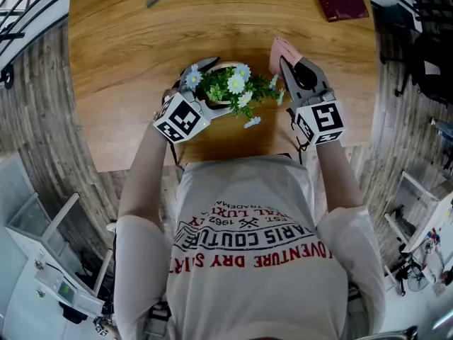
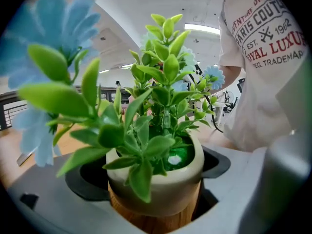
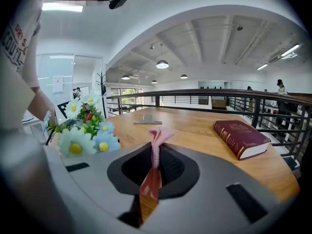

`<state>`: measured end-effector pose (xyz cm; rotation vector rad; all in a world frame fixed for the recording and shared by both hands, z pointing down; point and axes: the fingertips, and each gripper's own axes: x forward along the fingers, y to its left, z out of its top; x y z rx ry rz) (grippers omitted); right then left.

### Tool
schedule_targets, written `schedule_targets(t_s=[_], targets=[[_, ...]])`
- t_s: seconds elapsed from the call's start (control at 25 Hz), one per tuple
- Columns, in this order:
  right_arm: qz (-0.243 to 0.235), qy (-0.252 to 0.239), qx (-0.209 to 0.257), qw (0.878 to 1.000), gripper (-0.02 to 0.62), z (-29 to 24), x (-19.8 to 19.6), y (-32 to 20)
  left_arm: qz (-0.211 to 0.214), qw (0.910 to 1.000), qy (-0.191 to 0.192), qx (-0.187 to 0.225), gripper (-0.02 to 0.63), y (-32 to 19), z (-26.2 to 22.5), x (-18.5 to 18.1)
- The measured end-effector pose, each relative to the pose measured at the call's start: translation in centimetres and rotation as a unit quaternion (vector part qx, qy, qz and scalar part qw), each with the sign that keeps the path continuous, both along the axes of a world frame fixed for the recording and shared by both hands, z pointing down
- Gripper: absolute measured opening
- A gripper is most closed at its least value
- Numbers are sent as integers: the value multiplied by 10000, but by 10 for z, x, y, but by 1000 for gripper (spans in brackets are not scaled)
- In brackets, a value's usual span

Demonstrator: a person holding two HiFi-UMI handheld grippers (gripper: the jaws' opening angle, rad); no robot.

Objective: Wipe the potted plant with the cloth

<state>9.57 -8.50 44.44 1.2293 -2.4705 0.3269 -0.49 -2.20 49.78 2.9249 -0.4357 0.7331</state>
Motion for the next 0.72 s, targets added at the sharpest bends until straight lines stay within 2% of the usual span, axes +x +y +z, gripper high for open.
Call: schedule_targets(t_s=[0.12, 0.32, 0.48, 0.6, 0.72], targets=[[-34, 36, 46, 10000, 43, -3, -2, 1, -116, 9999, -116, 46, 518, -2, 0, -2], [7, 40, 112, 9999, 43, -21, -4, 6, -659, 9977, -82, 109, 518, -4, -18, -21], [72, 42, 203, 9998, 43, -44, -5, 15, -1258, 9917, 205, 177, 518, -1, -51, -41], [105, 80, 362, 9993, 43, -62, -7, 19, -1750, 9824, 521, 383, 517, -5, -89, -56], [163, 95, 494, 9986, 43, -80, -13, 25, -2048, 9733, 854, 589, 512, -6, -131, -64]])
